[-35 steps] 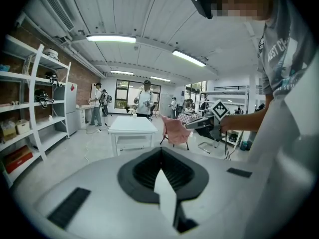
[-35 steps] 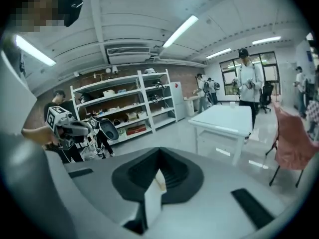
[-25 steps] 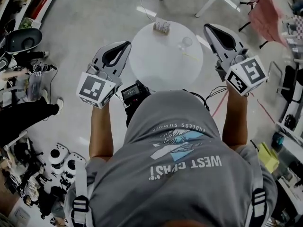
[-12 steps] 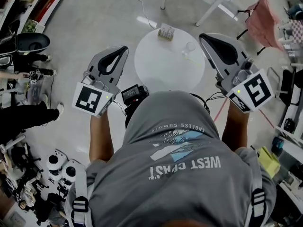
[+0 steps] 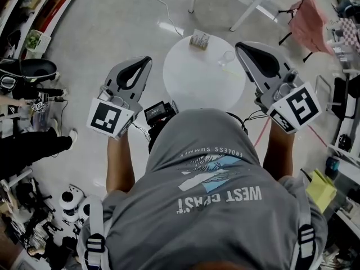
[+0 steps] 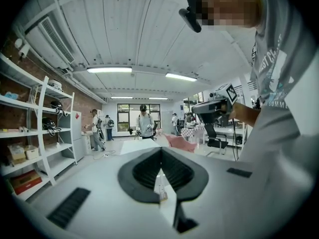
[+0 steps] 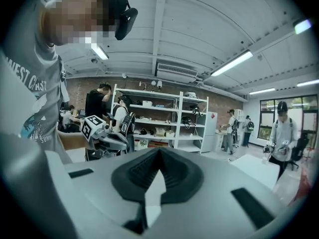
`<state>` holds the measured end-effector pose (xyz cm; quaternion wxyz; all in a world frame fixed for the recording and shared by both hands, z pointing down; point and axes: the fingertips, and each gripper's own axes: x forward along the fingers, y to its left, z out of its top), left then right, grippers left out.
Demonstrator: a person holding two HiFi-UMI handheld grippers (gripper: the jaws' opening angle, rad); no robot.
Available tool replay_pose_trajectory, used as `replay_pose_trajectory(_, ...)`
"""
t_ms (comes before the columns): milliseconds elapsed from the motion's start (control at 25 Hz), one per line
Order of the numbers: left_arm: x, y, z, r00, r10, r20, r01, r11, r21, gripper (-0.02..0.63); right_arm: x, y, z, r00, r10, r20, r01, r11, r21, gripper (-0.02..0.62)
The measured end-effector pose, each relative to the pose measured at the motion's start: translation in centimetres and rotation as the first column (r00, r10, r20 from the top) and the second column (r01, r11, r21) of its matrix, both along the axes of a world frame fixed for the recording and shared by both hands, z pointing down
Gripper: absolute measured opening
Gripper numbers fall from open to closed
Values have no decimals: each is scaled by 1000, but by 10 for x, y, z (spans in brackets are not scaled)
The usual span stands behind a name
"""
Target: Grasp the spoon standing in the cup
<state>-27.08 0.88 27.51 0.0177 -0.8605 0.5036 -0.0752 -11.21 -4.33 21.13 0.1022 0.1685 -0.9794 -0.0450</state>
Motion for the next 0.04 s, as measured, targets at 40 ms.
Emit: replay_pose_trajectory(40, -4, 3, -3, 1000, 2, -1, -2, 1000, 1, 4, -5, 3, -2, 1000, 2, -2, -2, 1000, 0, 0)
